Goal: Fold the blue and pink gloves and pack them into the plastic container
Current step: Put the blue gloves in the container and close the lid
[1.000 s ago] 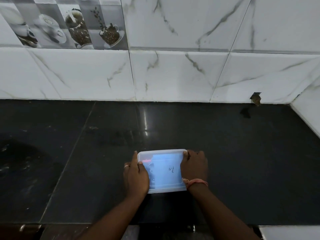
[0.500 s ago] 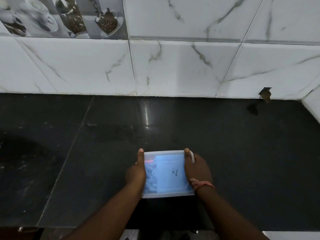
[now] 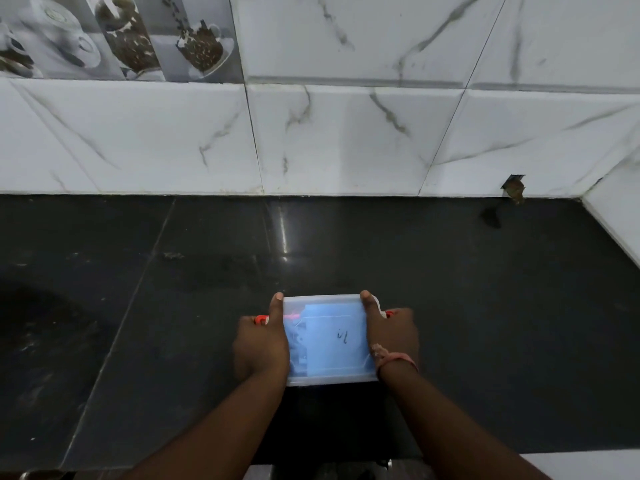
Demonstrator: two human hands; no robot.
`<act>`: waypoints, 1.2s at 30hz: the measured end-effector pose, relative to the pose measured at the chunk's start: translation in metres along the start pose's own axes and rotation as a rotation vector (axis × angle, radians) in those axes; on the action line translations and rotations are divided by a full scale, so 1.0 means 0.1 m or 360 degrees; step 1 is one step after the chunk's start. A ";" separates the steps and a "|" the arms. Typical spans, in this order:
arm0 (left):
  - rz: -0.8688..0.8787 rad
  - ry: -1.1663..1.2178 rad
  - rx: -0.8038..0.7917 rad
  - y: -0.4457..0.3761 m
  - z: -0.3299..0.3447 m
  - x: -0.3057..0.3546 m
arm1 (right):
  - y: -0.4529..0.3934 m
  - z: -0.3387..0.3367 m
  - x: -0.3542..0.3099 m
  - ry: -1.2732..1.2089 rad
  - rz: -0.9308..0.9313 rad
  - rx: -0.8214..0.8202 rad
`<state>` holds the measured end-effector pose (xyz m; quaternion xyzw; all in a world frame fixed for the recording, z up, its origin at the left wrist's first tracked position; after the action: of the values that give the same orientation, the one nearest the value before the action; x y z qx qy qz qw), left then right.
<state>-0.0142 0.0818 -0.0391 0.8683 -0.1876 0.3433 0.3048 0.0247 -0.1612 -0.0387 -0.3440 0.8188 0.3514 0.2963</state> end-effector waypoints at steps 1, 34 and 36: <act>0.0031 -0.0028 0.0046 0.03 -0.02 0.01 | 0.05 -0.03 -0.03 0.0031 -0.0036 0.0080; 0.0546 -0.0394 0.0034 0.31 -0.03 0.13 | 0.22 0.08 0.01 0.0088 -0.0544 0.0148; 0.0553 -0.0327 0.0015 0.33 -0.01 0.14 | 0.20 0.08 -0.01 0.0082 -0.0559 0.0157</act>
<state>-0.0223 0.0566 -0.0150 0.8548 -0.3632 0.3011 0.2162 0.0120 -0.1447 -0.0349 -0.4756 0.7697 0.2448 0.3485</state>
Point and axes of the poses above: each hand's wrist, its own y-axis away from the middle knuckle, its own z-axis out of the palm, x = y × z, the point moved 5 cm from there along -y, towards the middle knuckle
